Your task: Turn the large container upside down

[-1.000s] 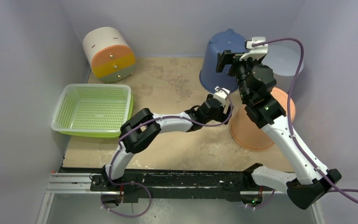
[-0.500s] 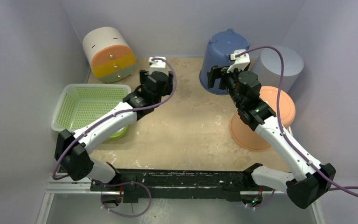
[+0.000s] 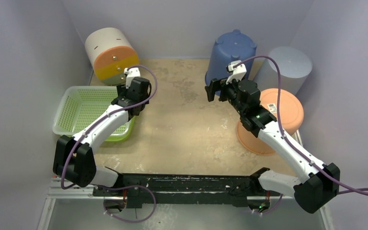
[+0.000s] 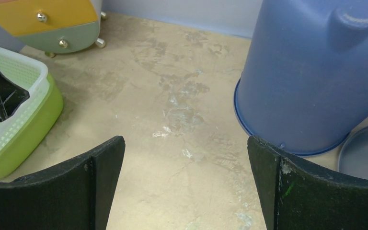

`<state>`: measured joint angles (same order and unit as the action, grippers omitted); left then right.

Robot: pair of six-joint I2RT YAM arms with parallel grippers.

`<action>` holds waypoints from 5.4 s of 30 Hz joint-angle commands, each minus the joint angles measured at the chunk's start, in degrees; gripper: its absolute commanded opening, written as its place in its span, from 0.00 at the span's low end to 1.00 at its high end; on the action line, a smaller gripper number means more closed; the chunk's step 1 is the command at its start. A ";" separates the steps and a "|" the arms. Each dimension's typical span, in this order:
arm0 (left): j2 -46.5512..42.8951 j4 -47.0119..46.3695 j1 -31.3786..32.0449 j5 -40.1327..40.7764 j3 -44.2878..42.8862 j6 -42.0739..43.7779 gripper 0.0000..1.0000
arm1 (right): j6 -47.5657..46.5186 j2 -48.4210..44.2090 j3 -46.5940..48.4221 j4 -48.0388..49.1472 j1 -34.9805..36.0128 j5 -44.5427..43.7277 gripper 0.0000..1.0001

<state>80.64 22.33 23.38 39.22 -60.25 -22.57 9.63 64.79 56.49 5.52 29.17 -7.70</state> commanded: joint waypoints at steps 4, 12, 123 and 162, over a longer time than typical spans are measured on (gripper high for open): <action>0.95 -2.71 -1.55 -1.72 -0.31 -1.72 0.72 | 1.73 -1.71 -3.25 4.93 -0.27 2.25 1.00; 3.92 -6.67 -6.25 -2.74 1.21 -3.05 0.66 | 1.68 -1.30 -4.47 4.98 -0.25 2.40 1.00; -6.42 3.38 4.39 -10.86 -39.10 1.79 0.00 | 4.87 -6.82 6.65 -0.50 -6.95 -15.35 1.00; -18.64 -52.78 4.91 -39.75 14.80 -44.22 0.00 | 0.18 -5.10 12.83 1.20 -14.25 -15.92 1.00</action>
<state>62.24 -19.70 28.05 -1.65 -49.06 -60.80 10.92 59.59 68.01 3.33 15.75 -24.47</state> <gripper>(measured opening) 0.101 0.998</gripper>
